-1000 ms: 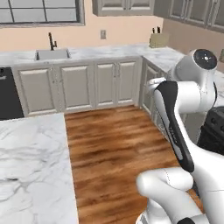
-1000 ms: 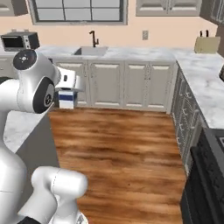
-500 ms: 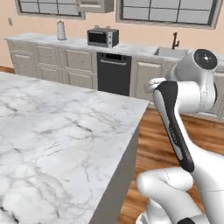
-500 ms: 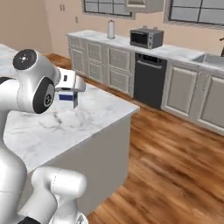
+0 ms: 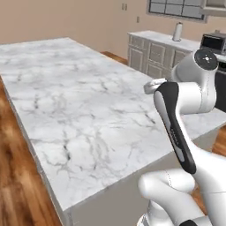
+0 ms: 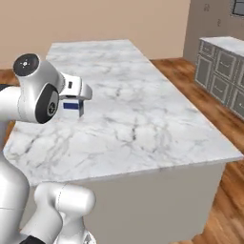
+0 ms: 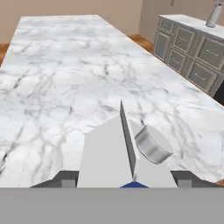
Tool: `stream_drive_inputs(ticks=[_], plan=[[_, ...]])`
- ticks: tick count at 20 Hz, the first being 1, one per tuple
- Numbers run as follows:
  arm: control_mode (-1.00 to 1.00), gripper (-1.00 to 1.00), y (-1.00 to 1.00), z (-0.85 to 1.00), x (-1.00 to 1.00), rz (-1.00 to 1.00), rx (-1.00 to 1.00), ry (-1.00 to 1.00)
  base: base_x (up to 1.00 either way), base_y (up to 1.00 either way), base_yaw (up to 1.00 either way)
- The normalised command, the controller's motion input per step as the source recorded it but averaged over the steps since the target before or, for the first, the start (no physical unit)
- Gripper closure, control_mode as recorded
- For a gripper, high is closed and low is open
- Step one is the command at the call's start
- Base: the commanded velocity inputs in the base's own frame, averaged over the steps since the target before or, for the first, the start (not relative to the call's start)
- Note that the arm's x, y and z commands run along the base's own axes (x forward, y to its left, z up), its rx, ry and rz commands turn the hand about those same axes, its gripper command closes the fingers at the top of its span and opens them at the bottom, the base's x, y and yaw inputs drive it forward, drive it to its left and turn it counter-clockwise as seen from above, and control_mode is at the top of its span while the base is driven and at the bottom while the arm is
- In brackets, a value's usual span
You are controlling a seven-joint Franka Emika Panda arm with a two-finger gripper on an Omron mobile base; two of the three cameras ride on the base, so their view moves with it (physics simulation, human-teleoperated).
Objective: Take out the milk from the fridge and place it on the tray on the counter. Then take the sugar cube near the tray and place it in the tray.
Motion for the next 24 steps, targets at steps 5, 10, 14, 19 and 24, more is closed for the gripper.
stream_drive_inputs(ticks=[5, 10, 14, 19, 24], plan=[[1.0, 1.0, 0.0, 0.0, 0.0, 0.0, 0.0, 0.0, 0.0, 0.0, 0.71], [1.0, 1.0, 0.0, 0.0, 0.0, 0.0, 0.0, 0.0, 0.05, 0.74, 0.22], [1.0, 1.0, 0.0, 0.0, 0.0, 0.0, 0.0, 0.0, 0.12, 1.0, 0.04], [1.0, 1.0, 0.0, 0.0, 0.0, 0.0, 0.0, 0.0, 0.56, 1.0, 0.03], [1.0, 1.0, 0.0, 0.0, 0.0, 0.0, 0.0, 0.0, 0.99, 0.97, 0.1]])
